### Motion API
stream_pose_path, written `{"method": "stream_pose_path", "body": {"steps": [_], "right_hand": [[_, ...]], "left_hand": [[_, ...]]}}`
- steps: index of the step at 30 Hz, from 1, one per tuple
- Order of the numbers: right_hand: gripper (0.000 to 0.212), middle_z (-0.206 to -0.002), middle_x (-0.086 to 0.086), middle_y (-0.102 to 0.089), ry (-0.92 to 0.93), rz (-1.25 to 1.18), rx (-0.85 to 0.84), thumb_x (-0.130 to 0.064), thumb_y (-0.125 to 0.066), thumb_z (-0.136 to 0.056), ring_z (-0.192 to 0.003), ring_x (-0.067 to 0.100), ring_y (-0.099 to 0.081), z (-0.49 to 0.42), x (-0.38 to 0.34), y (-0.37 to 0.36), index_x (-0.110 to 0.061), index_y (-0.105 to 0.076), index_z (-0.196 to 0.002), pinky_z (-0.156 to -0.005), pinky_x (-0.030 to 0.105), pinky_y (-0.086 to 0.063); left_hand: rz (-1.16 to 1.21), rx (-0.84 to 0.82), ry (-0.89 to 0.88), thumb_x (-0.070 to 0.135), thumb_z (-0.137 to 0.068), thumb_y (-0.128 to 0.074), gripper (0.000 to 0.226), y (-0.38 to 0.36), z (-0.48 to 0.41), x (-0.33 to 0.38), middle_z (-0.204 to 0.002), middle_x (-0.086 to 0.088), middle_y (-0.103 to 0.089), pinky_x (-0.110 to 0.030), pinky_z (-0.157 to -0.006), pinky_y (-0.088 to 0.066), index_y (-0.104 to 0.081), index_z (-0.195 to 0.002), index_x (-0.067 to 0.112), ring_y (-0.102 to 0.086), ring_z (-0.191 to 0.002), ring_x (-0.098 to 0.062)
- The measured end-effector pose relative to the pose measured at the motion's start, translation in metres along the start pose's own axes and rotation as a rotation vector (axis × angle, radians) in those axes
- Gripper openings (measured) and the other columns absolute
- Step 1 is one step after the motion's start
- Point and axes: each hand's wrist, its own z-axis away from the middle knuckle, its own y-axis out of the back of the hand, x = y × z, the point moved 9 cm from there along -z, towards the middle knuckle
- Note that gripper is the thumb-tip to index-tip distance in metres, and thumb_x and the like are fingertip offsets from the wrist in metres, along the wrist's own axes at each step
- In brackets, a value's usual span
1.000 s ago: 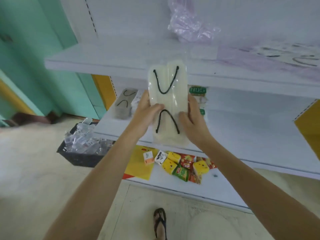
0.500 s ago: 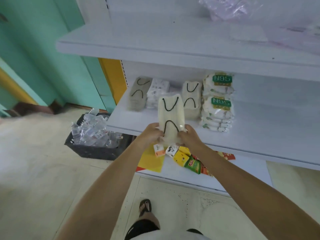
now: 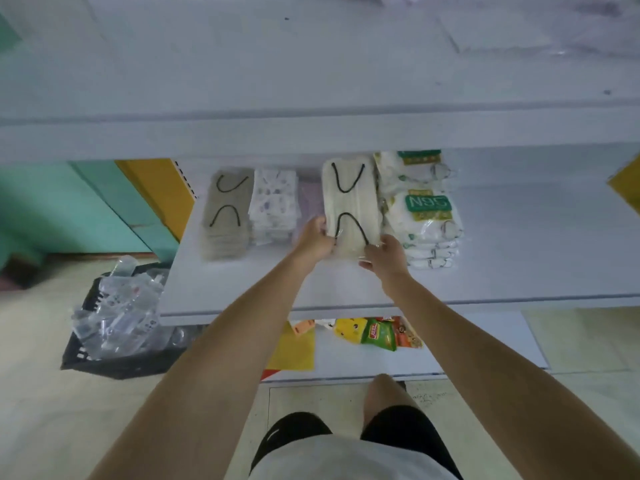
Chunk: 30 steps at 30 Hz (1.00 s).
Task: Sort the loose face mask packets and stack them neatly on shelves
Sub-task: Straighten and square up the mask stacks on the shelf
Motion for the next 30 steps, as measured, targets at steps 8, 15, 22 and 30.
{"method": "stream_pose_path", "body": {"steps": [8, 15, 22, 30], "right_hand": [[0.069, -0.156, 0.009, -0.004, 0.457, 0.828, -0.105, -0.003, -0.043, -0.091, -0.143, 0.026, -0.009, -0.073, -0.037, -0.013, -0.013, -0.009, -0.149, -0.113, 0.034, -0.018], [0.057, -0.157, 0.01, -0.002, 0.623, 1.129, -0.17, -0.007, -0.037, -0.093, -0.144, 0.03, -0.002, -0.105, -0.055, -0.041, -0.014, -0.019, -0.148, -0.115, 0.044, -0.013], [0.049, -0.149, 0.015, -0.013, 0.475, 1.303, -0.241, -0.005, -0.041, -0.091, -0.141, 0.031, -0.005, -0.133, -0.037, -0.049, -0.006, -0.028, -0.139, -0.114, 0.041, -0.015], [0.057, -0.154, 0.017, -0.006, 0.395, 1.357, -0.242, -0.01, -0.039, -0.093, -0.143, 0.033, 0.0, -0.132, -0.03, -0.046, -0.006, -0.016, -0.145, -0.115, 0.042, -0.002]], "left_hand": [[-0.065, 0.089, -0.004, 0.003, -0.09, -0.057, 0.038, -0.028, -0.096, 0.009, -0.123, -0.016, -0.06, -0.038, -0.097, -0.048, -0.051, -0.128, 0.0, -0.058, -0.111, -0.029], [-0.268, 0.16, 0.055, 0.014, -0.093, -0.049, 0.039, -0.043, -0.122, -0.01, -0.129, -0.02, -0.053, -0.038, -0.099, -0.043, -0.049, -0.129, 0.0, -0.051, -0.12, -0.033], [-0.165, 0.106, 0.059, 0.002, -0.093, -0.042, 0.035, -0.048, -0.134, -0.016, -0.126, -0.028, -0.053, -0.048, -0.099, -0.043, -0.047, -0.124, -0.01, -0.052, -0.117, -0.038], [-0.138, 0.024, 0.01, -0.007, -0.087, -0.04, 0.032, -0.049, -0.125, -0.011, -0.123, -0.025, -0.055, -0.038, -0.094, -0.044, -0.051, -0.117, -0.002, -0.054, -0.111, -0.028]]}}
